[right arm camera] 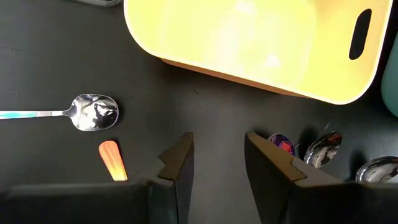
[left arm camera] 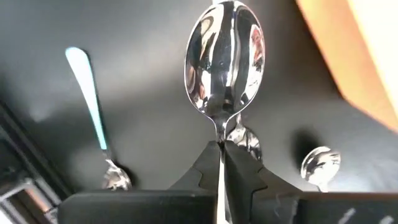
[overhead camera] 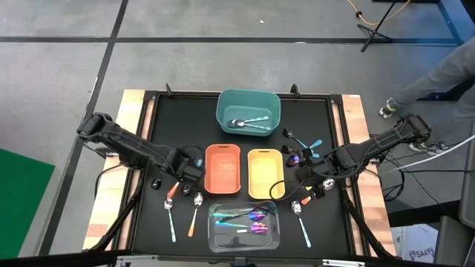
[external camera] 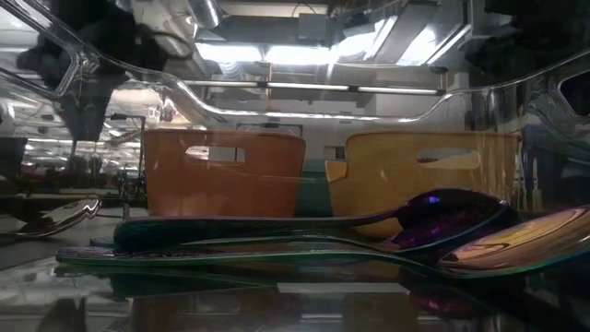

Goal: Sort silverware by color (type)
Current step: Put the orange spoon into the orange bin

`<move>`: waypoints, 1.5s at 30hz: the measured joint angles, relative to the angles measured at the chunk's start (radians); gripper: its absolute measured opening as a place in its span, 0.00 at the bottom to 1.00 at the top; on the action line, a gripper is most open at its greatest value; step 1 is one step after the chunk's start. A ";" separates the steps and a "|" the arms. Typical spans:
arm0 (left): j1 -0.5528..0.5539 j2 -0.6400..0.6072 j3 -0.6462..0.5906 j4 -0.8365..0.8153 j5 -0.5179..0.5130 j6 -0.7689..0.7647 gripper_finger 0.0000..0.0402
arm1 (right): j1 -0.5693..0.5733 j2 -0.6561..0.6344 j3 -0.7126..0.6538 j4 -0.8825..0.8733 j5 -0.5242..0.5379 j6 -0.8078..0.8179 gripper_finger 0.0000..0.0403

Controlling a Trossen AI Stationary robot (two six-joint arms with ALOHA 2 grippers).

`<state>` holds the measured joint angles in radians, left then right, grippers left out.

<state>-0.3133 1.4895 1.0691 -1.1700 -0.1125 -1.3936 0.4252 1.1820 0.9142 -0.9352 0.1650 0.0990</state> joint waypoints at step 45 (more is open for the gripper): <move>0.197 0.234 0.178 0.472 -0.106 0.402 0.01 | 0.000 0.000 0.000 0.001 0.000 0.000 0.32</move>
<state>-0.1165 1.7238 1.2472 -0.6984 -0.2188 -0.9913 0.4255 1.1824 0.9142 -0.9344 0.1646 0.0994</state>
